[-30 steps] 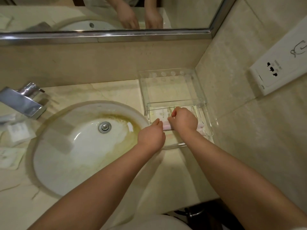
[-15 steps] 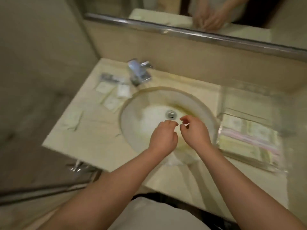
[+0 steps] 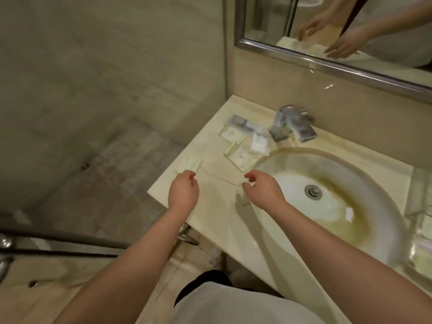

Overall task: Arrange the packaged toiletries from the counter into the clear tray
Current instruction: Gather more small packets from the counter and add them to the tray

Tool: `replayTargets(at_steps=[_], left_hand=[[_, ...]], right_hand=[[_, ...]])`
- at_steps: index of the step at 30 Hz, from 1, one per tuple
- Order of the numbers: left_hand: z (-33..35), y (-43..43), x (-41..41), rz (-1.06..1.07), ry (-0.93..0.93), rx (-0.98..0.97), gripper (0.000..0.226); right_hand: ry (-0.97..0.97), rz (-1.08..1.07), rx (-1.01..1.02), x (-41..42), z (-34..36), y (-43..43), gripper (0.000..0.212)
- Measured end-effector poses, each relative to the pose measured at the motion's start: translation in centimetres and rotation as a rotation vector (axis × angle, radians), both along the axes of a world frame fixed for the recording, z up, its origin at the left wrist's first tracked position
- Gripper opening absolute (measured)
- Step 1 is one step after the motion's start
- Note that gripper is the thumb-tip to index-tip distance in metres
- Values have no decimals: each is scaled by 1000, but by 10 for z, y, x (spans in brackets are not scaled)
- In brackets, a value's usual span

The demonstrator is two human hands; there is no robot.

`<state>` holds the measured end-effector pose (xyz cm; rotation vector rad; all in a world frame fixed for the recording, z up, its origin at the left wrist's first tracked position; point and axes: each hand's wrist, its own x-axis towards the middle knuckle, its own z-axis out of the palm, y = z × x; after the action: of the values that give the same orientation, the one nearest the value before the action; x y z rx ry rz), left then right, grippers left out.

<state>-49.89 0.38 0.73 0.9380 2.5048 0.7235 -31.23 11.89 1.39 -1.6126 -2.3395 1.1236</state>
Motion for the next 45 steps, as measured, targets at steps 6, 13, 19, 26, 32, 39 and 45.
replayTargets(at_steps=[6, 13, 19, 26, 32, 39, 45], left_hand=[[-21, 27, -66, 28, 38, -117, 49], [-34, 40, -89, -25, -127, -181, 40], [-21, 32, -95, -44, -378, 226, 39], [14, 36, -82, -66, -767, 308, 44], [25, 44, -58, -168, -832, 349, 53], [34, 58, 17, -260, -723, 336, 27], [38, 65, 130, -333, -711, 258, 43]], right_hand=[[-92, -188, 42, -57, -21, 25, 33], [-176, -317, 130, -75, -30, 44, 30], [-245, -267, 185, -87, -37, 55, 44], [-282, -233, 28, -91, -40, 58, 31], [185, -467, -166, -59, -32, 31, 25], [621, -930, -382, 41, 1, 1, 12], [813, -1045, -373, 162, 23, -40, 8]])
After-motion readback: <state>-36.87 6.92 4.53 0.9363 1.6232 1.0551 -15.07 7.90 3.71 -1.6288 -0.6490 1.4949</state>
